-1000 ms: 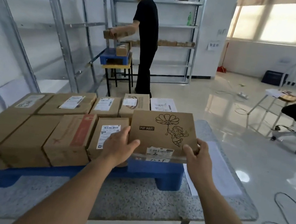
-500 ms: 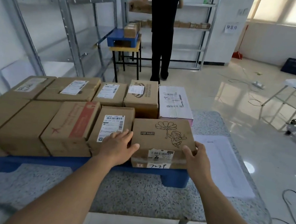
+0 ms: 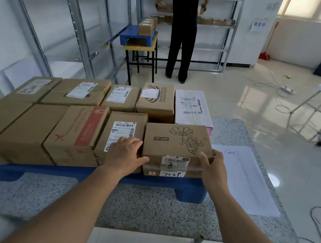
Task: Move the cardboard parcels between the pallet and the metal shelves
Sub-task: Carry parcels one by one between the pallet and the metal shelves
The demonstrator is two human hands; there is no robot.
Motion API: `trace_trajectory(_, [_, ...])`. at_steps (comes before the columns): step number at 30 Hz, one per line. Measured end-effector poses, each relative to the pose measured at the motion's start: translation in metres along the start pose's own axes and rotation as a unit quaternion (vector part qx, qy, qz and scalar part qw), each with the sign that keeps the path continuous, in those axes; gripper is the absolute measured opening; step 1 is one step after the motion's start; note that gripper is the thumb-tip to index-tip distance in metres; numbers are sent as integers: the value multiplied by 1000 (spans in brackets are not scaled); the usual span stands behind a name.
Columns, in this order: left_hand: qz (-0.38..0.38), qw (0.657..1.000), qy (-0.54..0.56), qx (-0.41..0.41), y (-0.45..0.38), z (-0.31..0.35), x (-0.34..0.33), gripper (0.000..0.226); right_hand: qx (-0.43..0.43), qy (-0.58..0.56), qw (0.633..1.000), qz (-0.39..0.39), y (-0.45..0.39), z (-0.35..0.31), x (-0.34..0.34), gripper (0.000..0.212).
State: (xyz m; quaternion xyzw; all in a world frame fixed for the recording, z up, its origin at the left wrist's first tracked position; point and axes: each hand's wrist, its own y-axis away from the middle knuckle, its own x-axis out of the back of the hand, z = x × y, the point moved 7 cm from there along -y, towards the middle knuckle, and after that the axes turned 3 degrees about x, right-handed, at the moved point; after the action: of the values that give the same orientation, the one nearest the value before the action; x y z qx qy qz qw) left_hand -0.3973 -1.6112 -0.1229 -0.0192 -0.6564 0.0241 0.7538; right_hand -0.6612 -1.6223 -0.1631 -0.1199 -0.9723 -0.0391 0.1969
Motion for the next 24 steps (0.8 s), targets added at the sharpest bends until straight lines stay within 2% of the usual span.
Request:
trace_trajectory(9, [8,1000,17,-12,-2,-2,5,62,3,14,1000,-14,1,-5,-2,37])
trace_trajectory(12, [-12,1000,2,-6,-2,0,7,67,6,60,998,-19,2,-16,0,41])
trace_trajectory(15, [-12,1000,2,-1,3,5,12,71,50,133,990,5,7,-41,3,47])
trace_trajectory(17, [25,999,29,6,9,7,21,70,111,158,981,22,15,-66,1,53])
trace_trajectory(20, [109,989,91,35,24,5,41,66,216,186,958,40,33,-104,-14,51])
trace_trajectory(24, [197,966,135,99,49,-7,68,63,279,184,942,-18,58,-135,-53,55])
